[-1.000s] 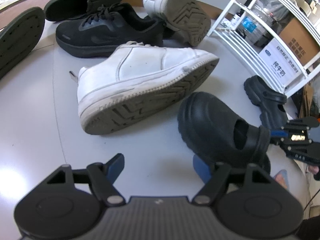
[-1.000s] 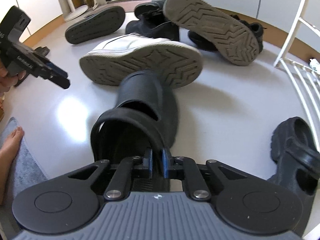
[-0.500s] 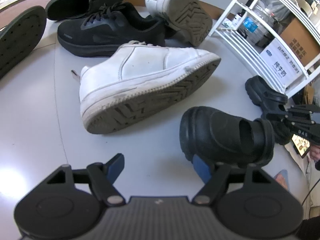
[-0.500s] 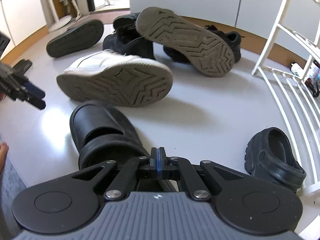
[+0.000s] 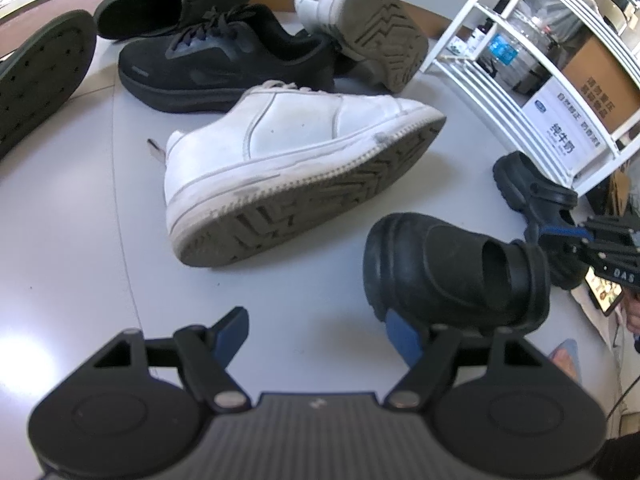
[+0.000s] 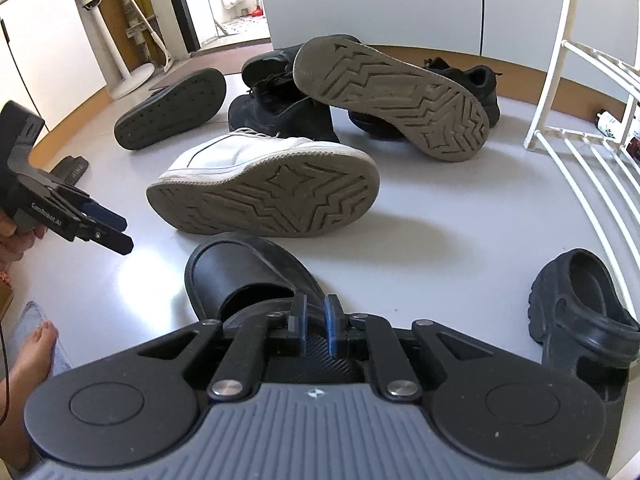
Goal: Organize scattered shoes
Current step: 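Lower the clog to the floor and open the right tool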
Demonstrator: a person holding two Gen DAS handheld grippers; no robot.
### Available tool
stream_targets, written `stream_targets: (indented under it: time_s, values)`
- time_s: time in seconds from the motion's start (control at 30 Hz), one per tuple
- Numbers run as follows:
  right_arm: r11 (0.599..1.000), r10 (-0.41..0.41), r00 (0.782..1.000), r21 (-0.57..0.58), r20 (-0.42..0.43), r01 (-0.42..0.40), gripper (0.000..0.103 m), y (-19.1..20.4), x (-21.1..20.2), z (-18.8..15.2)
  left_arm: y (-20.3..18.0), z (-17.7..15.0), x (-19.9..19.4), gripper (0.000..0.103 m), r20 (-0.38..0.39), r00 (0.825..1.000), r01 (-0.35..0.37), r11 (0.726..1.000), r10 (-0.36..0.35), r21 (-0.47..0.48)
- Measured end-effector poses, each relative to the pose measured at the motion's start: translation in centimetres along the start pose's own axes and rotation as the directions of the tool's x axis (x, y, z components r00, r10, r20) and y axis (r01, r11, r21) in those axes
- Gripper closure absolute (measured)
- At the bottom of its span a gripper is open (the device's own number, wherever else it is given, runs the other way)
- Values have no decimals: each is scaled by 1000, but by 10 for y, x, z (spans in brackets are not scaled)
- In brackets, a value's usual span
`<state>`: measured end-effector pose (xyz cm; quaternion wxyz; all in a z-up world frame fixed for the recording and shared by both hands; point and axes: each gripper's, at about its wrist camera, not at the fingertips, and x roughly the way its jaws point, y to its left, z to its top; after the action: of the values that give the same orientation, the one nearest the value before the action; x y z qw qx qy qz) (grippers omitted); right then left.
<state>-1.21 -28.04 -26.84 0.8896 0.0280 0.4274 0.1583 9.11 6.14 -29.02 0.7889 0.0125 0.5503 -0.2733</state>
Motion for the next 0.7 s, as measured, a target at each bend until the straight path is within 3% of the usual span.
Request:
stream_targets:
  time_s: [0.3,0.4,0.47,0.53,0.7]
  values:
    - [1000,4,1000,-2,4,-4,89,0,11,6,1,1,-1,25,-2,1000,0,1000,0,3]
    - [1000,-19,1000,3,-10,19,77,1,9,8,1,1,-1,25,2,1000,-1,1000,1,0]
    - [1000,-8,1000,18,-8,8,60,1,4,6,1,1,-1,25,2,1000,-2,1000,2,-1]
    - [1000,4,1000,26,-9,-4,51,2,-1,3,2,1,-1,25,1,1000,-3,1000,3,-1]
    - [999,25,999,25,-27,-24,51,9,-8,-4,0,1,-1,25,1,1000,-4,1000,4,-3]
